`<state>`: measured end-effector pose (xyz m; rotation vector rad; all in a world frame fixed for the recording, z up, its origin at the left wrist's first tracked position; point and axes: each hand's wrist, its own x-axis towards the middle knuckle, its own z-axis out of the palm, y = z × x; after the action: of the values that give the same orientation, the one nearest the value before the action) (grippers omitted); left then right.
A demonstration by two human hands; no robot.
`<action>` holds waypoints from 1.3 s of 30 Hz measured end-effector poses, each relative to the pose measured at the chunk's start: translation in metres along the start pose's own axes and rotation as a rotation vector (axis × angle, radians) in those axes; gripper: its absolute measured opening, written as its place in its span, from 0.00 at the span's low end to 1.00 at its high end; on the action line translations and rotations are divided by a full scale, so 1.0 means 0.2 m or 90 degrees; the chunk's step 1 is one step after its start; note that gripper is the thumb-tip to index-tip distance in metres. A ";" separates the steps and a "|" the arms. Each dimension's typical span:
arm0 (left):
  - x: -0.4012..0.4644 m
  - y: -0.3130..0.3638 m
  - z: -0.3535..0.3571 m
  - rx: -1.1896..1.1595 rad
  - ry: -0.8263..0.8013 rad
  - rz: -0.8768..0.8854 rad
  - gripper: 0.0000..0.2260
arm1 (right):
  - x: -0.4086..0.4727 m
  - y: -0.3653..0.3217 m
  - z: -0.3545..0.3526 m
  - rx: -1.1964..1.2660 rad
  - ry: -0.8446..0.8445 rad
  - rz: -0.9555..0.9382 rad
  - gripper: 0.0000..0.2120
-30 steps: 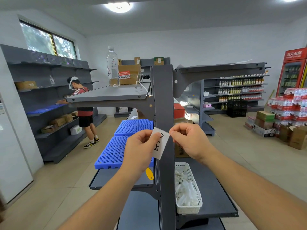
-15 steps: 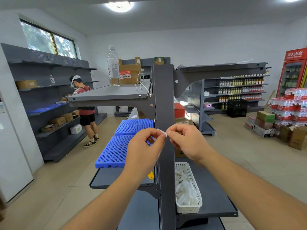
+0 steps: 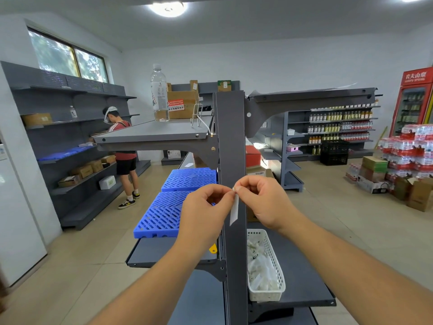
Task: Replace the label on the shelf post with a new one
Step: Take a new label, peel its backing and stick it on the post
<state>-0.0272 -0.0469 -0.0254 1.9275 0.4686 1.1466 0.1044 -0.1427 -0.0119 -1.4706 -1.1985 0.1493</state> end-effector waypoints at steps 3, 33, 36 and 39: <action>0.00 0.00 0.00 -0.025 0.004 -0.022 0.04 | 0.00 0.00 0.00 -0.015 -0.001 -0.014 0.09; 0.07 -0.10 -0.02 -0.074 0.131 -0.125 0.07 | 0.01 0.47 -0.25 -0.141 0.073 0.158 0.09; 0.07 -0.12 -0.03 -0.077 0.132 -0.138 0.07 | -0.01 0.59 -0.28 -0.203 0.057 0.212 0.10; 0.06 -0.14 -0.04 -0.075 0.140 -0.134 0.07 | -0.03 0.70 -0.31 -0.280 0.031 0.257 0.13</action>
<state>-0.0255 -0.0176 -0.0391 1.6169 0.6885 1.2234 0.2242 -0.1606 -0.1069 -2.0842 -0.9152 0.1258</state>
